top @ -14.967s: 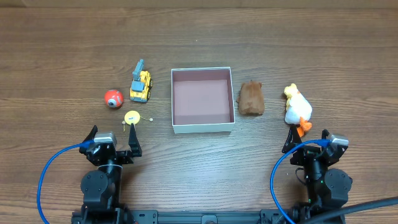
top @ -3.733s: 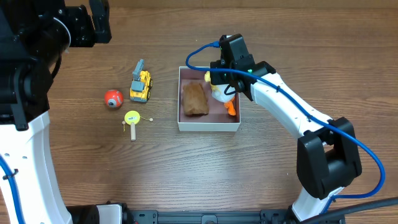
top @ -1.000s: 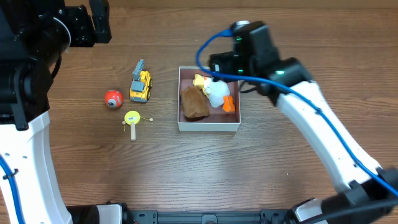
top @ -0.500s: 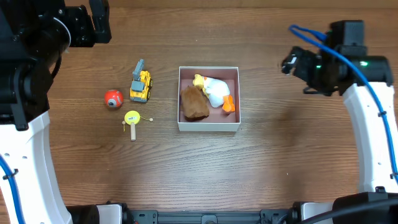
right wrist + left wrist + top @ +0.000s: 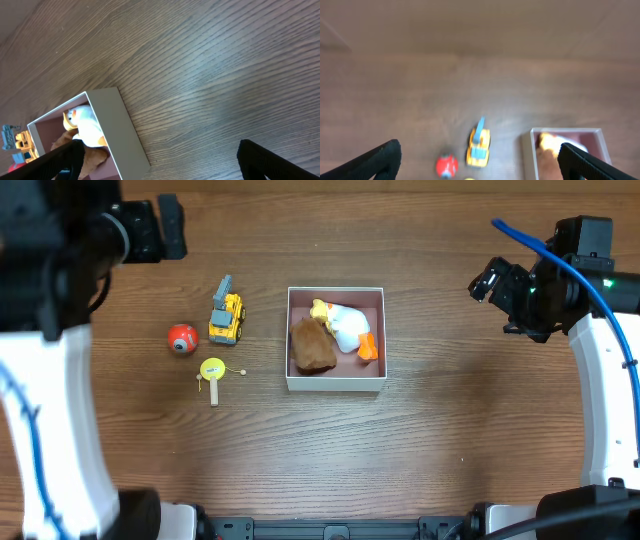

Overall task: Pack container
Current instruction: 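Reach the left gripper to the yellow toy excavator and grasp it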

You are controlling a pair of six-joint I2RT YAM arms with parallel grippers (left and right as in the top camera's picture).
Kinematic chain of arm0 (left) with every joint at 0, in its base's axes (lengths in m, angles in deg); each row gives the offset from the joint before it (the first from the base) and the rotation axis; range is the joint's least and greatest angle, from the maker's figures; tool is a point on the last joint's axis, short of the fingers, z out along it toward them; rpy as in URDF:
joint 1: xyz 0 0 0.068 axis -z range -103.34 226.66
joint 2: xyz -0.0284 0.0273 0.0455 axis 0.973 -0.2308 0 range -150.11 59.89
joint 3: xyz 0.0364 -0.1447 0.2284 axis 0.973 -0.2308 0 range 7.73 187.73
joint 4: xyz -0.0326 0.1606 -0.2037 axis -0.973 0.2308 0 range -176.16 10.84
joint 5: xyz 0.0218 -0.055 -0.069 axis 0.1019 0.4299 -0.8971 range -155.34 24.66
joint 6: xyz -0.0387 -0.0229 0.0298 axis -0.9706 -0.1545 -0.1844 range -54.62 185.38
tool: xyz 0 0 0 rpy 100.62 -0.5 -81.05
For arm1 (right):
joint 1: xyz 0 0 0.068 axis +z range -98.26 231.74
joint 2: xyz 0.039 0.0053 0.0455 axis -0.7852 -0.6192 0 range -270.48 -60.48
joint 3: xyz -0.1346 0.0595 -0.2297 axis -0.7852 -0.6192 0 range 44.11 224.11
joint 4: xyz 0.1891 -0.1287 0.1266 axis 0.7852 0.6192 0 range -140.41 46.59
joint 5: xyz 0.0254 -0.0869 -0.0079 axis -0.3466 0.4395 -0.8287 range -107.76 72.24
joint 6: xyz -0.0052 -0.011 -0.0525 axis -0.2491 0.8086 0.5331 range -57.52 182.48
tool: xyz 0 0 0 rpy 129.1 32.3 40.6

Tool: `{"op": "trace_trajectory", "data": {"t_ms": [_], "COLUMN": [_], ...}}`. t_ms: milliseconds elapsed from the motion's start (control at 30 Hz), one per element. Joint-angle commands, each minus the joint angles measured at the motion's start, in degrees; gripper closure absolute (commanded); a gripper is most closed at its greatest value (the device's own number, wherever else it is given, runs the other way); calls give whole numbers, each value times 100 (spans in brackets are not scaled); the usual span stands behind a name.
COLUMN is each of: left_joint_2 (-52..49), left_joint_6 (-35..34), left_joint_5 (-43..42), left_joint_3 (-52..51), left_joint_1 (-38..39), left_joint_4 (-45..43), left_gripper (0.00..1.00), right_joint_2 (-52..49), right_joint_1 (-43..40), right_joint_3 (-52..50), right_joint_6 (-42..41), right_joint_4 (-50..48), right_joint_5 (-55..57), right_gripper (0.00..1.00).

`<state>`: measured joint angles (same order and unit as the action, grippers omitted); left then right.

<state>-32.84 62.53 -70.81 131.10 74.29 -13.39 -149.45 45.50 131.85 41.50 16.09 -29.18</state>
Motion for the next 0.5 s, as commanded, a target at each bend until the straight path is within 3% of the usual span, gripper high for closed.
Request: {"op": "trace_trajectory", "data": {"t_ms": [0, 100, 267, 400, 467], "left_joint_2": [-1043, -1676, -2496, -3069, -3305], "left_joint_6": [-107, -144, -136, -122, -131], "left_joint_5": [-79, -492, -463, -350, -129], "left_joint_3": [-256, -256, -256, -256, -256], "left_joint_1": [-22, 7, 129, 356, 483], "left_joint_4": [136, 120, 9, 98, 138], "left_gripper": [0, 0, 7, 23, 24], "right_joint_2": [175, 175, 175, 175, 175], "right_joint_1": [-7, -7, -7, -7, -7], "right_joint_3": [79, 79, 79, 79, 79], "right_joint_6": [-28, -31, -31, -31, -31], "right_joint_4": [-15, -15, -15, -15, -15], "right_joint_5": [-24, -24, -24, -24, -24], "right_gripper": [0, 0, 0, 0, 0]}}
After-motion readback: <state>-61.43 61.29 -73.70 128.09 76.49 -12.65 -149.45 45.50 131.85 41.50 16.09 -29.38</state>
